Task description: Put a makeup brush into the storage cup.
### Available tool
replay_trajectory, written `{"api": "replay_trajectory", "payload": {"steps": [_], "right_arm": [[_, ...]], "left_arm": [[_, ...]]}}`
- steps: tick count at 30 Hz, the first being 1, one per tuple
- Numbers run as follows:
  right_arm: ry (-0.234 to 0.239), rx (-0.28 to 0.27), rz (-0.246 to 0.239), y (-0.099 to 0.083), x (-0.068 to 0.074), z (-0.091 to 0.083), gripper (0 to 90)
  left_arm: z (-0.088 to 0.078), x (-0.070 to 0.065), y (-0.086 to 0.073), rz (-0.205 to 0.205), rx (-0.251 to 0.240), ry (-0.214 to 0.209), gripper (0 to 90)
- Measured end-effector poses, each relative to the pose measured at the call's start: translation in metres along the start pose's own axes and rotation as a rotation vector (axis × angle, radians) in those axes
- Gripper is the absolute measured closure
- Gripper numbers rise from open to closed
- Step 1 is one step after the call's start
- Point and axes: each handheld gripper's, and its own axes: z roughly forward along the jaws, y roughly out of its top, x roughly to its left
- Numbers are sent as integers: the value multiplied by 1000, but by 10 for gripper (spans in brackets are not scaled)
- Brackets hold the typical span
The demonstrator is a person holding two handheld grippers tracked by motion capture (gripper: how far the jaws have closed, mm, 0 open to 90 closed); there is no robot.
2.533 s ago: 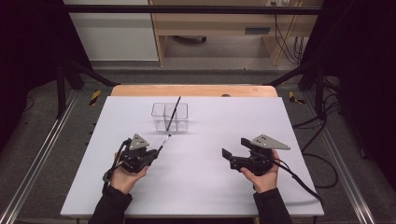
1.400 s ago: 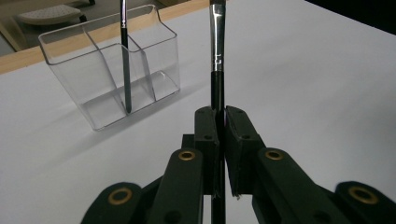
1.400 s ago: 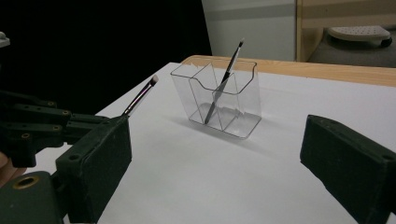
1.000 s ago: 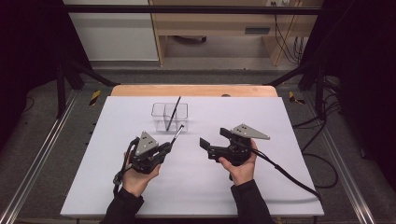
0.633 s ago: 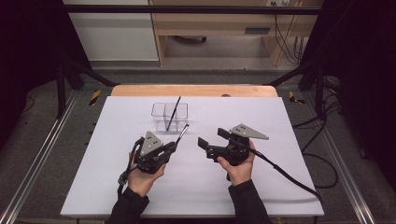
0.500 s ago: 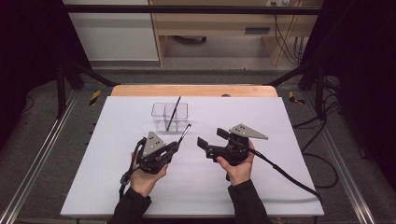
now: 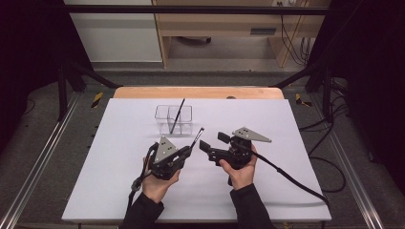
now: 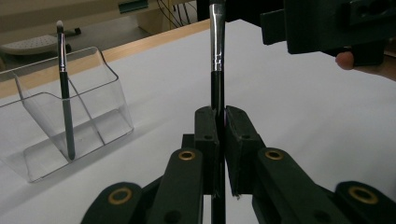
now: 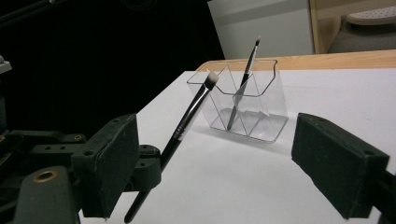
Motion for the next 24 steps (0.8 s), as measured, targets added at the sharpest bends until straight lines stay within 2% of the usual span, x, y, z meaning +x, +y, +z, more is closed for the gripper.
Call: {"api": "replay_trajectory", "payload": {"steps": [15,24], "right_arm": [[17,13,34,-3,-1,6,262],[25,12,58,-5,-1,8,396]], "left_arm": [[6,-15,0,-4,-21,-16,834],[9,-22,-1,5,-21,-23,834]]}}
